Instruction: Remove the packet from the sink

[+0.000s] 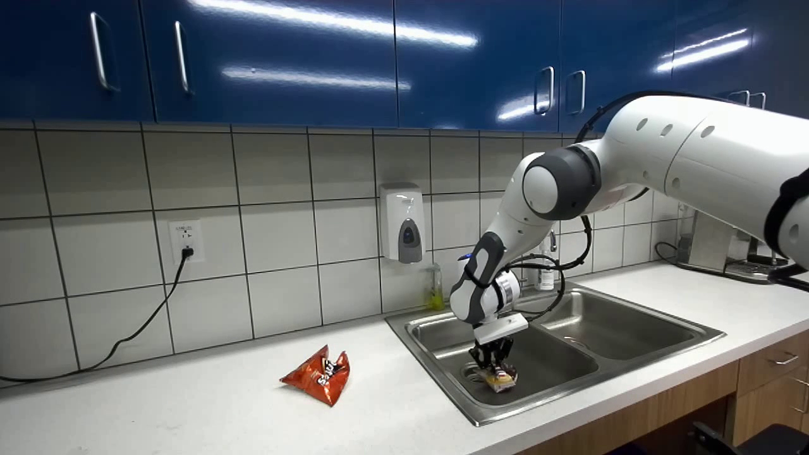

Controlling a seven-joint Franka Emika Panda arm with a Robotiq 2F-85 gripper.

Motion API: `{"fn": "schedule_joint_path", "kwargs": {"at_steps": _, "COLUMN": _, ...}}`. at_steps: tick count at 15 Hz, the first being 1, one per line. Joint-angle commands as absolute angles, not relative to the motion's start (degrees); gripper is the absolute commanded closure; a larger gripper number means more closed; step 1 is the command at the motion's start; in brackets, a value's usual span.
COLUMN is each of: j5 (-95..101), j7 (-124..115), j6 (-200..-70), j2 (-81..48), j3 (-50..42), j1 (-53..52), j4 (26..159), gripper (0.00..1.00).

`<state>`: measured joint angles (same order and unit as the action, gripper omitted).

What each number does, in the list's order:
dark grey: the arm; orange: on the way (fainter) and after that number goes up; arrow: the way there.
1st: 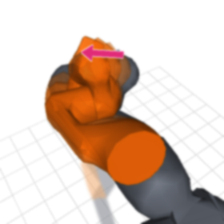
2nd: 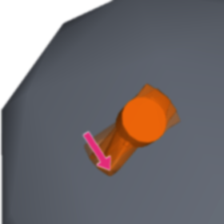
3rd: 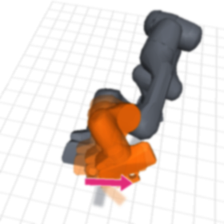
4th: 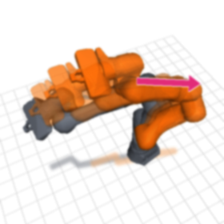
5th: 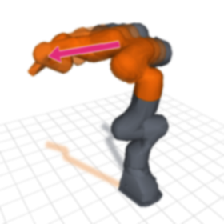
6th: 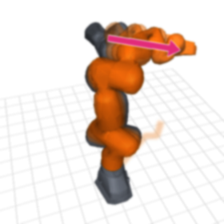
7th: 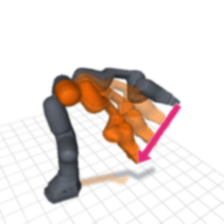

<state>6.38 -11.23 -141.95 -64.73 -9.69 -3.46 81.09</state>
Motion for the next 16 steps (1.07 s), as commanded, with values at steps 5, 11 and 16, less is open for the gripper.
{"fn": "schedule_joint_path", "kwargs": {"at_steps": 5, "j5": 6.8, "j7": -12.7, "j6": -141.7, "j2": -64.8, "j3": -10.6, "j1": -4.4, "j4": 81.2, "gripper": 0.98}}
{"fn": "schedule_joint_path", "kwargs": {"at_steps": 11, "j5": 6.4, "j7": -12.1, "j6": -141.3, "j2": -61.5, "j3": -10.4, "j1": -4.2, "j4": 83.2, "gripper": 0.98}}
{"fn": "schedule_joint_path", "kwargs": {"at_steps": 16, "j5": 6.6, "j7": -11.4, "j6": -141.4, "j2": -56.9, "j3": -10.2, "j1": -4.0, "j4": 86.7, "gripper": 0.98}}
